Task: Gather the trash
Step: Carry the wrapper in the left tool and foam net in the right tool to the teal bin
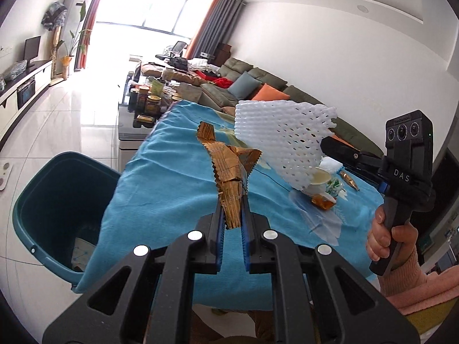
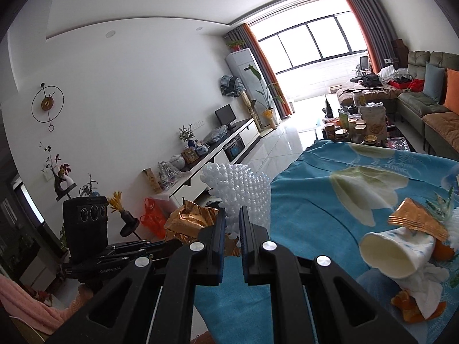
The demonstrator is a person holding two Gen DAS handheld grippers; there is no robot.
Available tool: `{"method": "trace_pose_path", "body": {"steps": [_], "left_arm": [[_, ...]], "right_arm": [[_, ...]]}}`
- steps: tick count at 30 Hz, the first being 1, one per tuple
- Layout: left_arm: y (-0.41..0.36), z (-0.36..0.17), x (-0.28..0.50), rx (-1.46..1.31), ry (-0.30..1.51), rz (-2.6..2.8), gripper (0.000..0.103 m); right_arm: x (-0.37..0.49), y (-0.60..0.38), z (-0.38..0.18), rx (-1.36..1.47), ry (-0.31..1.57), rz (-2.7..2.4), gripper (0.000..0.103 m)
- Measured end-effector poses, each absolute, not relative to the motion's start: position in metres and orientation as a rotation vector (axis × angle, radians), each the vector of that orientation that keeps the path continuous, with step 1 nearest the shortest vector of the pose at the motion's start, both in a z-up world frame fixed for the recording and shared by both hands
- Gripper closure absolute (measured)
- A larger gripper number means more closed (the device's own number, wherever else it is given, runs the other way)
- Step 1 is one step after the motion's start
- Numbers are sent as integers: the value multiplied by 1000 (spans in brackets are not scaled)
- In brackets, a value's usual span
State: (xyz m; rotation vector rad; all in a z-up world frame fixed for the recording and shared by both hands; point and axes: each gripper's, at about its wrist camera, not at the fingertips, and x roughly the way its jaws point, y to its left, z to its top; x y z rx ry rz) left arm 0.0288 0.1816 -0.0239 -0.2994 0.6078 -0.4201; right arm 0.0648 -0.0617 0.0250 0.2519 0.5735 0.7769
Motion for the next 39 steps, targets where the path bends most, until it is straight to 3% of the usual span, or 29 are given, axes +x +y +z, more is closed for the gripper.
{"method": "trace_pose_path", "body": {"steps": [21, 39], "left_arm": [[310, -45, 12, -422, 609, -117, 92], [321, -80, 25, -498, 684, -13, 92]], "right_arm": [[118, 55, 8, 266, 720, 1006, 95], [144, 123, -20, 222, 842, 992, 93]]}}
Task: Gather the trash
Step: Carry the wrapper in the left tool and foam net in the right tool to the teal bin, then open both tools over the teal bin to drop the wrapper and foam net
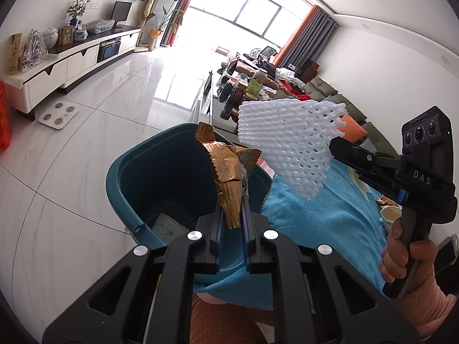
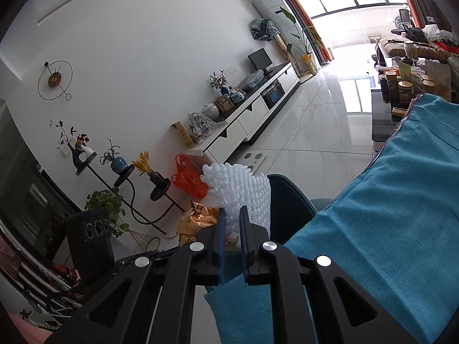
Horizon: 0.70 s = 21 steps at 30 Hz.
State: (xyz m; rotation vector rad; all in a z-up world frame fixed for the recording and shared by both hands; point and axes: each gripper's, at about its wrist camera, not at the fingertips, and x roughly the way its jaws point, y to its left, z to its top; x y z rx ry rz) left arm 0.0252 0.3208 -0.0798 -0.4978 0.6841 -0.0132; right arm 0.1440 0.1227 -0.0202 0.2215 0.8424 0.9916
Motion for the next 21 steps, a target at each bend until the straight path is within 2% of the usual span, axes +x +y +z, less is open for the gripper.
{"method": "trace_pose_path", "body": {"steps": [6, 10, 12, 14, 21], "left_arm": [[319, -89, 35, -500, 714, 2, 92], [320, -94, 43, -511, 727, 10, 90], [319, -98, 49, -522, 737, -2, 87], [317, -103, 53, -519, 742, -1, 78], [312, -109, 61, -530, 743, -4, 76]], "right_arm": [[151, 134, -30, 206, 873, 978, 92], [154, 142, -30, 202, 885, 962, 86], [155, 143, -32, 204, 888, 952, 80], [154, 143, -31, 204, 883, 942, 77], [152, 128, -29, 213, 873, 933, 76]]}}
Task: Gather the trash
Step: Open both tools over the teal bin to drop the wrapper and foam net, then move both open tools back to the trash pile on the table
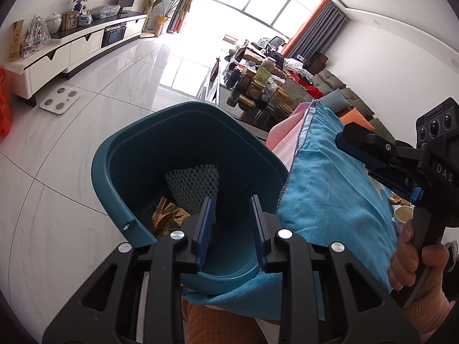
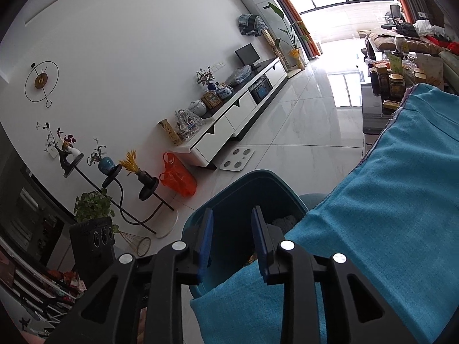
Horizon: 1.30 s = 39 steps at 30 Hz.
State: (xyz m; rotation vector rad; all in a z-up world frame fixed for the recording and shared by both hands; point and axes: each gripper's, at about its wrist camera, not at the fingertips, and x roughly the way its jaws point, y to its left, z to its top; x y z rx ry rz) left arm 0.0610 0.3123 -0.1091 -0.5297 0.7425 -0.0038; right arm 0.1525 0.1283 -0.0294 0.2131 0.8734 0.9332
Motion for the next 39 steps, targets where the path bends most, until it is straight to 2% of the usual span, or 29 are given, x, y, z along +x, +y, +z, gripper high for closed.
{"method": "trace_pose_path", "body": {"steps": [5, 13, 26, 39], "left_arm": [[304, -92, 52, -488, 682, -17, 64], [252, -56, 54, -384, 610, -161, 56], [121, -51, 91, -240, 654, -452, 56], [-1, -48, 110, -79, 681, -659, 56]], "right_arm": [[142, 112, -21, 204, 846, 927, 72], [106, 68, 5, 130, 729, 882, 65], [71, -64, 21, 174, 615, 625, 64], [48, -178, 5, 288, 566, 361, 64]]}}
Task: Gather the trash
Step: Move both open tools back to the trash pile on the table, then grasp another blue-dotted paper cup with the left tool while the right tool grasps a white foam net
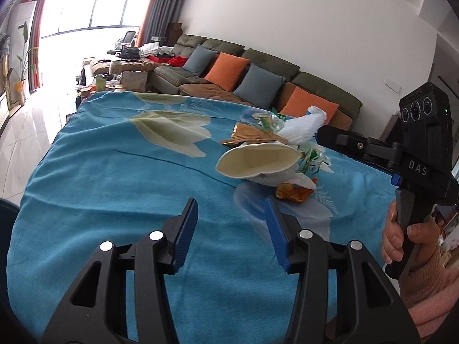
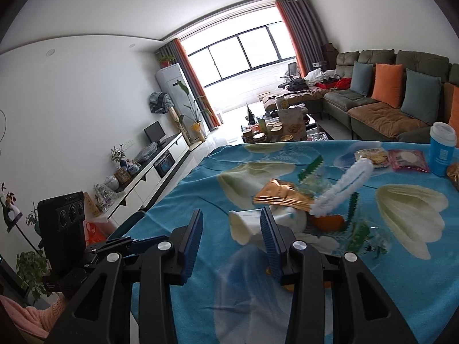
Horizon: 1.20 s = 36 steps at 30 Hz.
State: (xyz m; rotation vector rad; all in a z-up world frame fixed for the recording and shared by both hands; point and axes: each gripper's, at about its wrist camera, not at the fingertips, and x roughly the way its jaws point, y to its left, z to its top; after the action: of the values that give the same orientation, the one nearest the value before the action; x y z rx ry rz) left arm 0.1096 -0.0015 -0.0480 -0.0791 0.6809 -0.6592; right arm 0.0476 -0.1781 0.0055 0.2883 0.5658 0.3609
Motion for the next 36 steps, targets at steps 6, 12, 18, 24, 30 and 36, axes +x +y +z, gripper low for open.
{"method": "trace_pose_path", "body": {"steps": [6, 12, 18, 24, 30, 36], "left_arm": [[-45, -42, 112, -25, 670, -739, 56], [-74, -37, 123, 16, 674, -772, 56], [-92, -41, 141, 40, 716, -766, 62], [-92, -46, 153, 26, 740, -764, 83], [-85, -45, 151, 21, 724, -767, 91], [-74, -35, 145, 11, 689, -763, 95]], "right_arm": [[44, -210, -1, 331, 551, 293, 64], [47, -231, -3, 356, 538, 231, 56], [67, -244, -9, 382, 541, 198, 56], [86, -253, -16, 440, 571, 200, 65], [89, -257, -23, 462, 585, 207, 83], [84, -261, -21, 482, 569, 209, 88]]}}
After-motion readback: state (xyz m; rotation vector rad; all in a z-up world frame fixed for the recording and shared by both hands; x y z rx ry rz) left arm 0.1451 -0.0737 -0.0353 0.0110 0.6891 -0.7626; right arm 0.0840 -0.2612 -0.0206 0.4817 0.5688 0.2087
